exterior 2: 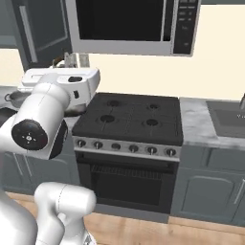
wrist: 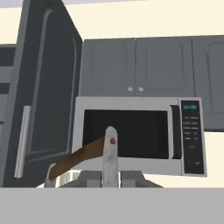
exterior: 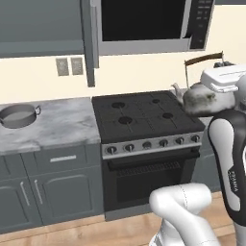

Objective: Pick the kettle from the cabinet and place it on a stove burner. Then pick the pot from the counter and place it on another stove burner. Finally, turn both burners on.

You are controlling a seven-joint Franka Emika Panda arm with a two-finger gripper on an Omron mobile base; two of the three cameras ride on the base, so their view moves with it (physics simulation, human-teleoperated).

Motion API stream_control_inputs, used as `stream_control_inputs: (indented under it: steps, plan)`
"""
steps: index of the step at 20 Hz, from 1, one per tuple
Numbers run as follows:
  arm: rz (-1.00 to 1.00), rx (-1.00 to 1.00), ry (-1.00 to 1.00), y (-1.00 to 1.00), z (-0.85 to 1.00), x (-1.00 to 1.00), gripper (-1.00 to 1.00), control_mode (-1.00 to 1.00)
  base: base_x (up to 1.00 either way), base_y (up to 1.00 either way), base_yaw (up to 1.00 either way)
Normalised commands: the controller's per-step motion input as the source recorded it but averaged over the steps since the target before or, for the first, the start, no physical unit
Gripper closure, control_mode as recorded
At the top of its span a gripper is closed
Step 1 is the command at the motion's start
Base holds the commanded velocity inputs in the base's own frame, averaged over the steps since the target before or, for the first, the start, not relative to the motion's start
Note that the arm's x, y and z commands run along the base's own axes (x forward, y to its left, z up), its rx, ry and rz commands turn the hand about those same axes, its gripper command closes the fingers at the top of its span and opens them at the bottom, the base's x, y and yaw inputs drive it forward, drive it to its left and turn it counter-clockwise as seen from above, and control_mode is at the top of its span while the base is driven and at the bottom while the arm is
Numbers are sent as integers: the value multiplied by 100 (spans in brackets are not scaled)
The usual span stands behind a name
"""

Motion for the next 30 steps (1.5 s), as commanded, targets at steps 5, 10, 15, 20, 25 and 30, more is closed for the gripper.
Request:
stream_control_inputs:
  steps: [5,10,15,20,25,30]
  plan:
    - [0,0,0,0,0,0,100,100,31,-48,0]
    - [0,0,0,0,0,0,100,100,51,-27,0]
    - [0,0,0,0,0,0,100,100,67,-10,0]
    - [0,0,0,0,0,0,100,100,64,-19,1]
    - [0,0,0,0,0,0,100,100,60,-38,2]
    - [0,0,0,0,0,0,100,100,54,-31,3]
